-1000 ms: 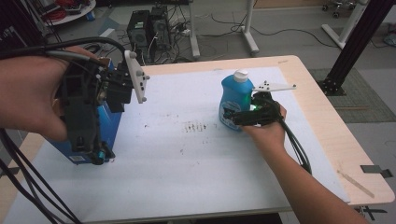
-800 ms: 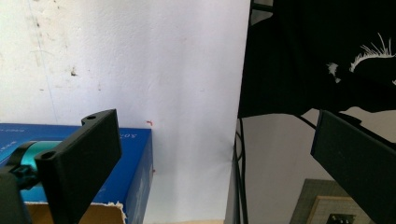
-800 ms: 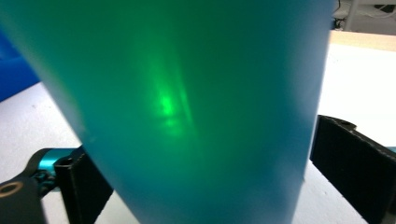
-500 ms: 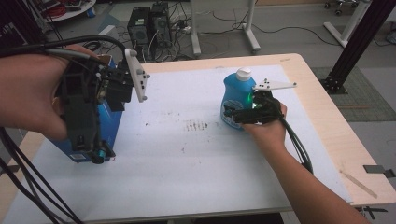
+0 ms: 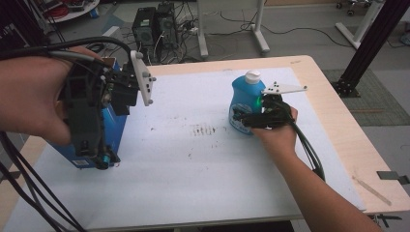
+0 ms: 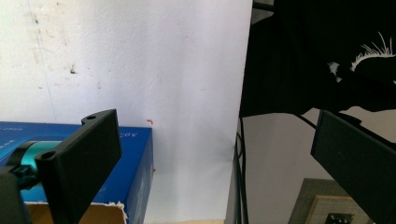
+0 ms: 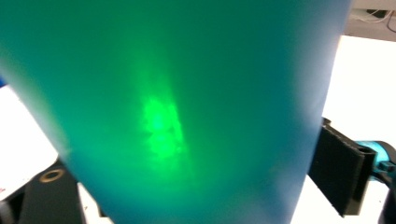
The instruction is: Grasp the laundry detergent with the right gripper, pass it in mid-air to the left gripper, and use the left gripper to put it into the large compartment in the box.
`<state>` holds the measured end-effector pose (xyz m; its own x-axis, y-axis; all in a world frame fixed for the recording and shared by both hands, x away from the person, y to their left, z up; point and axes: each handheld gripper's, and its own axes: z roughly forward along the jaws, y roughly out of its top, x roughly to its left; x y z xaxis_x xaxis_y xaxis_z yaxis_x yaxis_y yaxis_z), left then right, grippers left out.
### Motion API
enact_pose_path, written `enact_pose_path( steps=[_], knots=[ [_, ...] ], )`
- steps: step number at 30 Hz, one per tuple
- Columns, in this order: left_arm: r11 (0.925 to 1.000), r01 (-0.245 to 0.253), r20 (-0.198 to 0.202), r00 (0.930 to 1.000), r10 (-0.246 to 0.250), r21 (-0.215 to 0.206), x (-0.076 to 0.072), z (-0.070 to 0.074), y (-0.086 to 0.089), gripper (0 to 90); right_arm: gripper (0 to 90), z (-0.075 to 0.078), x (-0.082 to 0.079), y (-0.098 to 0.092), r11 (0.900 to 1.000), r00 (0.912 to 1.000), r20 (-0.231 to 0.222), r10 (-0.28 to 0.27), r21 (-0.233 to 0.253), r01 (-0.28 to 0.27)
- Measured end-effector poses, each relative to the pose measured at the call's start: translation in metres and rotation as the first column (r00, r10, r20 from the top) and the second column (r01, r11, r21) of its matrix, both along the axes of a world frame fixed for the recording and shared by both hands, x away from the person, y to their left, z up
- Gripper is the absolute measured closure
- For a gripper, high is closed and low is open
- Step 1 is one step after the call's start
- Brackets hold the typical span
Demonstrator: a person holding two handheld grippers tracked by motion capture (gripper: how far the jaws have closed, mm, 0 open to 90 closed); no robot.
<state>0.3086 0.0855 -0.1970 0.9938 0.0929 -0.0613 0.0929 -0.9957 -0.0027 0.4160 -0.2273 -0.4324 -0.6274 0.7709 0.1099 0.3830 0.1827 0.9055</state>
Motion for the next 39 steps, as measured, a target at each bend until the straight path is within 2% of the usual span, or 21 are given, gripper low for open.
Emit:
enact_pose_path(
  steps=[10, 16, 29, 36, 37, 38, 39],
  knots=[
    [1.0000, -0.006, -0.004, 1.0000, 0.006, 0.000, 0.0003, -0.0022, 0.0001, 1.7, 19.3, 0.0001, -0.0008, 0.0009, 1.000, 0.9999, 0.012, 0.005, -0.012, -0.005],
    [1.0000, -0.005, -0.006, 1.0000, 0.005, -0.001, 0.0011, -0.0021, -0.0011, 1.7, 23.5, -0.0002, -0.0007, 0.0006, 1.000, 0.9999, 0.014, 0.007, -0.013, -0.007],
    [0.9999, -0.011, -0.012, 0.9999, 0.011, 0.002, 0.0028, -0.0038, -0.0029, 1.7, 25.9, -0.0014, -0.0004, 0.0002, 1.000, 0.9994, 0.031, 0.015, -0.018, -0.015],
    [0.9999, -0.010, -0.012, 0.9999, 0.010, 0.002, 0.0027, -0.0060, -0.0041, 1.7, 34.3, -0.0019, -0.0014, 0.0022, 0.999, 0.9984, 0.045, 0.034, -0.018, -0.033],
    [1.0000, -0.006, -0.012, 0.9999, 0.006, 0.005, 0.0030, -0.0057, -0.0040, 1.7, 35.8, -0.0020, -0.0016, 0.0027, 0.999, 0.9981, 0.050, 0.037, -0.020, -0.036],
    [1.0000, -0.008, -0.012, 0.9999, 0.008, 0.005, 0.0031, -0.0054, -0.0034, 1.7, 41.2, -0.0019, -0.0024, 0.0034, 0.998, 0.9969, 0.060, 0.052, -0.025, -0.050],
    [1.0000, -0.008, -0.012, 0.9999, 0.008, 0.005, 0.0031, -0.0054, -0.0034, 1.7, 41.2, -0.0019, -0.0024, 0.0034, 0.998, 0.9969, 0.060, 0.052, -0.025, -0.050]
  ],
)
